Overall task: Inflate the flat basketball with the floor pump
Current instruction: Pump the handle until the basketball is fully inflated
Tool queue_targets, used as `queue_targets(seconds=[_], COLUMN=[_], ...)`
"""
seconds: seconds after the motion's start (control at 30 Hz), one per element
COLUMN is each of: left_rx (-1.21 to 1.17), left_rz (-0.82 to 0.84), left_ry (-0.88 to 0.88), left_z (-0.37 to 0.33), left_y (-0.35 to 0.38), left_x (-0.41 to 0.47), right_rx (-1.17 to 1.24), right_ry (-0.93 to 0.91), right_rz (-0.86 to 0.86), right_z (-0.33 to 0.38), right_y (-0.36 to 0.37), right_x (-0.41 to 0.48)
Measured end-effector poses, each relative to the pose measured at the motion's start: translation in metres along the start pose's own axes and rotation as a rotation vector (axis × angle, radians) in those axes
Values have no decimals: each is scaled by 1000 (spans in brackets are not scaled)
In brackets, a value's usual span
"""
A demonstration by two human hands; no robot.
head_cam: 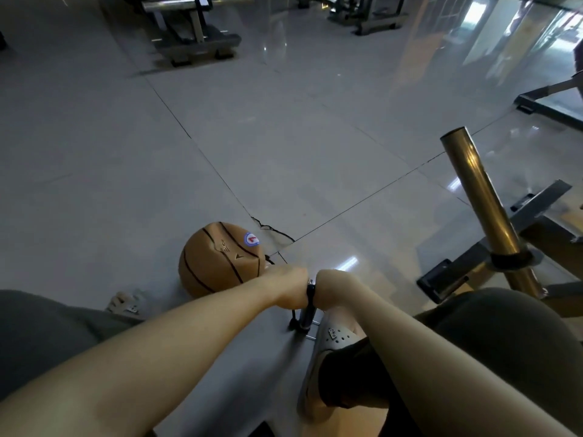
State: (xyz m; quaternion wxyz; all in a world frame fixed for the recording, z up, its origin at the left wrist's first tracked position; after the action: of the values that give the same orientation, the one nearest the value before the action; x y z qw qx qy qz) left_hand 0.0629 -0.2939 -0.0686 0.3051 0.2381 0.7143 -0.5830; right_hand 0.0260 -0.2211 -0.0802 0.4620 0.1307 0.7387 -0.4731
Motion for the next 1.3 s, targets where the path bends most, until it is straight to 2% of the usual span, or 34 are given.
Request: queue_targets(seconds=[0.1, 0.23, 0.37, 0.53, 0.7, 0.87, 1.1, 1.3], left_rx=[-11, -18, -142, -156, -113, -95, -104, -59], left_rz=[25, 100, 77, -24, -7, -37, -24, 34], left_ry=[22, 43, 103, 98, 62, 31, 47, 46], left_z=[-1, -4, 2, 1, 4, 3, 0, 2], left_y=[3, 7, -35, -114, -44, 8, 12, 2], left_x=[-8, -38, -68, -104, -54, -22, -18, -52], right_rx=[-1, -129, -11, 81, -13, -74, -135, -116], right_ry=[-45, -105, -223, -259, -189, -113, -61, -171], right_rz=[37, 84, 103, 7, 116, 102, 50, 120], right_z=[4, 18, 12, -4, 7, 11, 11, 21], right_y=[6, 13, -38, -106, -49, 0, 5, -3], right_x=[-1, -25, -87, -138, -82, -23, -14, -53])
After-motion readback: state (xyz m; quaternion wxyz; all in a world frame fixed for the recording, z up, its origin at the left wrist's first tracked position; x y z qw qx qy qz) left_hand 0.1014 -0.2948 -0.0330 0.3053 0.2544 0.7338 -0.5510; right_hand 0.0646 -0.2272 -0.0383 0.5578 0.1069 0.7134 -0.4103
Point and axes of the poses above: each hand's wrist, its own x-axis towards the middle knuckle, its own y-axis out of the palm, z = x × y, the point moved 8 cm from there along x, towards the middle knuckle, and after that the axes turned 14 degrees about z, right-handed, at the moved point
